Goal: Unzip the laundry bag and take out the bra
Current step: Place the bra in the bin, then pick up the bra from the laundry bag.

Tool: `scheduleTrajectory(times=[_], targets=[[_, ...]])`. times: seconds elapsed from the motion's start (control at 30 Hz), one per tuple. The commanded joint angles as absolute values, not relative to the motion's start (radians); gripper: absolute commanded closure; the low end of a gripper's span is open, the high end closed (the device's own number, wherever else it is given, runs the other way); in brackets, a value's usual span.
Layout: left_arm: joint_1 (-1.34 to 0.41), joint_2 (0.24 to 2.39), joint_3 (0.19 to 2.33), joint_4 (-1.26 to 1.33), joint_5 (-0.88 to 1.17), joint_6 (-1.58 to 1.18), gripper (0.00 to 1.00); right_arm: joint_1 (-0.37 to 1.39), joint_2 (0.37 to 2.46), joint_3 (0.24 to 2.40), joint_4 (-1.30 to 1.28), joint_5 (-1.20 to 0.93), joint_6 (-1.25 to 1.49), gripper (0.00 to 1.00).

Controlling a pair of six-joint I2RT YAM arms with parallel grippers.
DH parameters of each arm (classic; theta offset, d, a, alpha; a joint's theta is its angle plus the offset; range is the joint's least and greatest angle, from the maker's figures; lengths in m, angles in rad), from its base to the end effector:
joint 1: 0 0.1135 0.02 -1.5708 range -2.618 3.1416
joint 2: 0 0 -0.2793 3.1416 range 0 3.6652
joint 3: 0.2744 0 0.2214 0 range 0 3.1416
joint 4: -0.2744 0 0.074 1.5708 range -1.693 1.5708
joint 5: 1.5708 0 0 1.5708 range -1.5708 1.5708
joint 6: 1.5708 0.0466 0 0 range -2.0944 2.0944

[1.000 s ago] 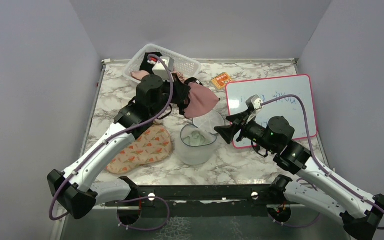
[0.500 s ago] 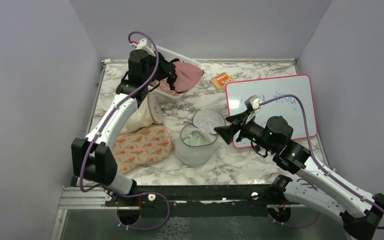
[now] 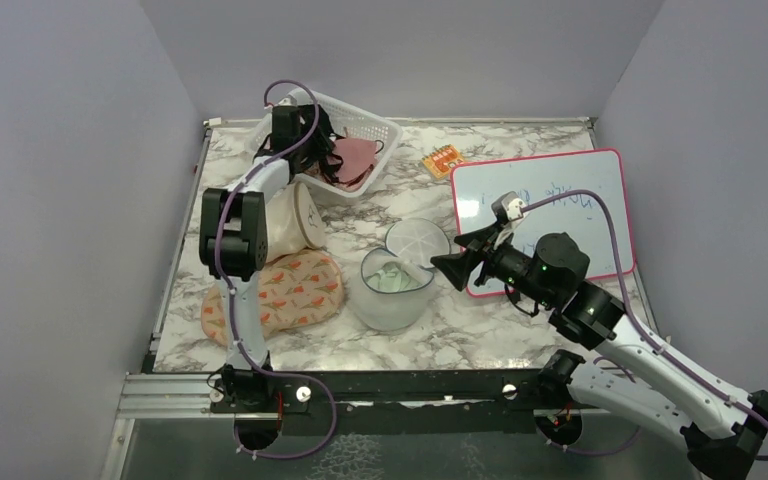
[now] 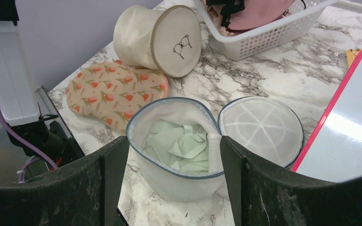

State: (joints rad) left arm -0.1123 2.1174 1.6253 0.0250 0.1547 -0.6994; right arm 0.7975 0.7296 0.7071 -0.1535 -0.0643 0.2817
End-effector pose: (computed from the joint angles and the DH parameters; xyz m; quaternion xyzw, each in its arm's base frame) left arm 0.4847 -0.0619 0.2502 -0.2069 0.8244 -0.2668 0.4543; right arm 0.0990 0.1057 0.3338 -0.2154 0.7355 0.3509 0.5380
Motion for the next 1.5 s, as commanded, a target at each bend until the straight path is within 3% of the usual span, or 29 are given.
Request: scheduleTrajectory(times=[0.0,0.13,0.5,0.6,0.8,0.9,1.07,1.2,1.47], targets=[[-0.109,2.045,1.664,-0.023,0.101,-0.576,0.5,0.802,0.7,0.746,-0.176,-0.071,0.267,0.3],[-0.111,1.904,1.544,0.006,0.093,-0.54,0.39,0.802,0.699,0.712,-0.151,-0.07,0.273,0.3],[-0.134,1.495,1.102,0.046,0.262,-0.584,0.35,0.802,0.849,0.702,-0.072,-0.159,0.269,0.3],[-0.189,1.402,0.999,0.054,0.33,-0.571,0.36,0.802,0.904,0.715,-0.087,-0.185,0.271,0.3],[-0.337,1.27,0.893,0.025,0.393,-0.541,0.52,0.802,1.012,0.729,-0.081,-0.204,0.312,0.31],[-0.427,1.231,0.864,0.005,0.39,-0.529,0.6,0.802,1.086,0.757,-0.103,-0.211,0.333,0.39],[-0.56,1.204,0.849,-0.027,0.318,-0.496,0.7,0.803,1.155,0.739,-0.082,-0.34,0.331,0.73],[-0.673,1.225,0.849,-0.094,0.203,-0.472,0.72,0.803,1.149,0.676,-0.038,-0.402,0.374,0.79],[-0.816,1.285,0.822,-0.163,0.08,-0.45,0.72,0.803,1.137,0.537,0.103,-0.416,0.486,0.79]])
